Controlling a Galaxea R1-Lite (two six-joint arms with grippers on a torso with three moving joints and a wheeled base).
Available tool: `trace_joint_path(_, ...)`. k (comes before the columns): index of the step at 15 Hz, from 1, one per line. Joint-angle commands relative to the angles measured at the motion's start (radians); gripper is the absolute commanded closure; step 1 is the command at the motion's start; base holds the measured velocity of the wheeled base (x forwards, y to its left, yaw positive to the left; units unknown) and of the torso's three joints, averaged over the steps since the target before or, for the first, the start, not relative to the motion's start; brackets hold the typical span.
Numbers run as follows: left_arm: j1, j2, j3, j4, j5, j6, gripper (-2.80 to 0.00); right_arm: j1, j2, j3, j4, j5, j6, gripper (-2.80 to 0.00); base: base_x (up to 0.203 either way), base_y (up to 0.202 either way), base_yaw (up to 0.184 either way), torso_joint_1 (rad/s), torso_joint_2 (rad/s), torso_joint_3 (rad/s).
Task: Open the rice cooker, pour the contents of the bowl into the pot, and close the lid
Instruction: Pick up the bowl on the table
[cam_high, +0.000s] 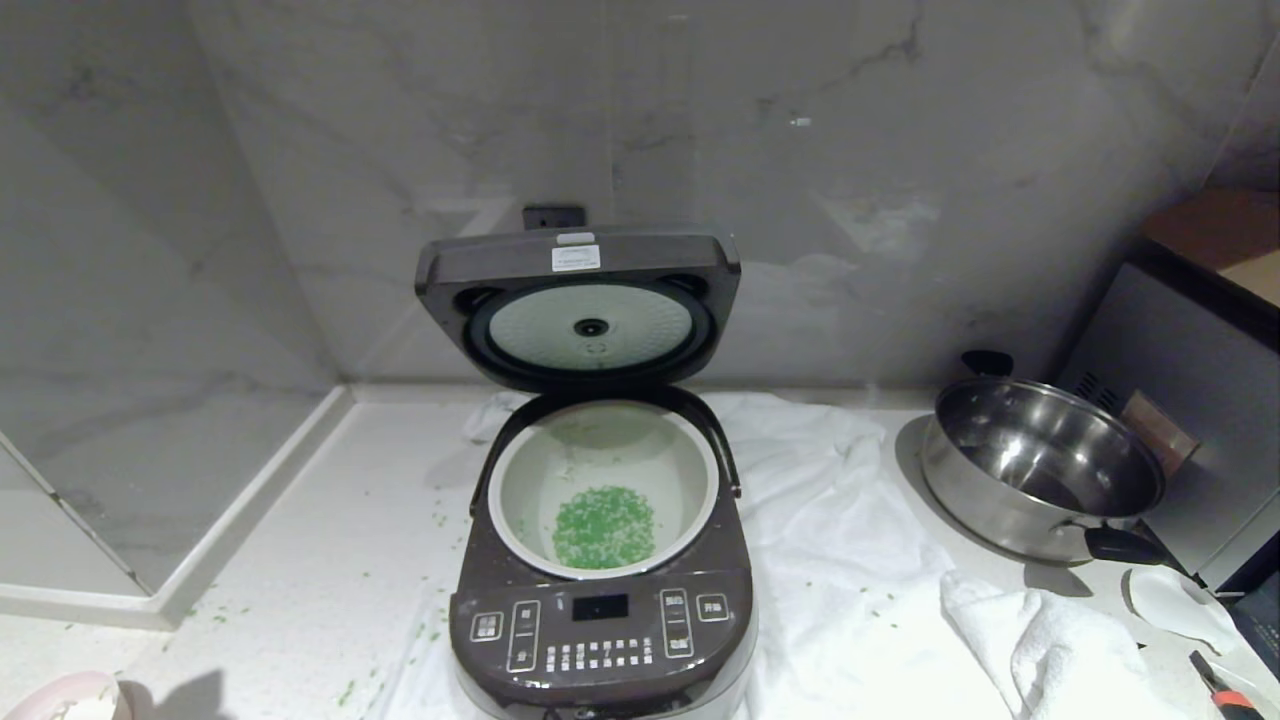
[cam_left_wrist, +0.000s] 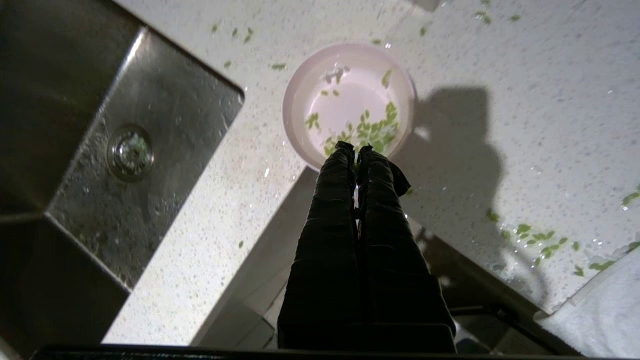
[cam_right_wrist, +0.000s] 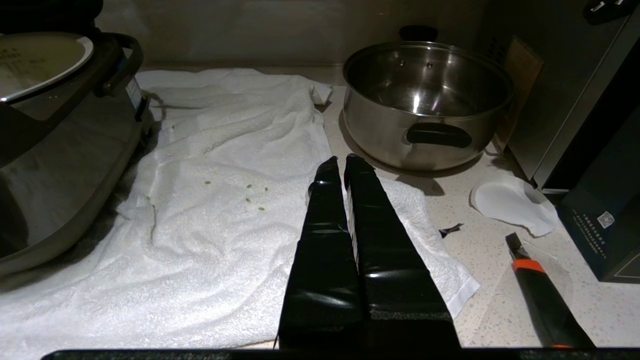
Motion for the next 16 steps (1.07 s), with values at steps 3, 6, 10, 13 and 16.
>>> trace_joint_path(3,0.049,0.192,-0.001,-0.030,0.000,-0.001,0.00,0.000,0.001,0.002,0.000,0.000,0.000,0.00,0.000,0.000,0.000,0.000,0.00,0.000)
trace_joint_path(6,0.118,0.366,-0.002,-0.196,0.004,0.000,0.00,0.000,0.001,0.002,0.001,0.000,0.000,0.00,0.000,0.000,0.000,0.000,0.00,0.000)
trace_joint_path(10,0.212,0.515,-0.023,-0.271,0.007,0.019,0.00,0.000,0.001,0.002,0.000,0.000,0.000,0.00,0.000,0.000,0.000,0.000,0.00,0.000)
trace_joint_path(13,0.233,0.558,-0.029,-0.273,-0.004,0.021,-2.80,0.000,0.001,0.002,0.000,0.000,0.000,0.00,0.000,0.000,0.000,0.000,0.00,0.000)
trace_joint_path(16,0.232,0.627,-0.023,-0.273,-0.035,0.018,-2.80,0.000,0.001,0.002,0.000,0.000,0.000,0.00,0.000,0.000,0.000,0.000,0.00,0.000)
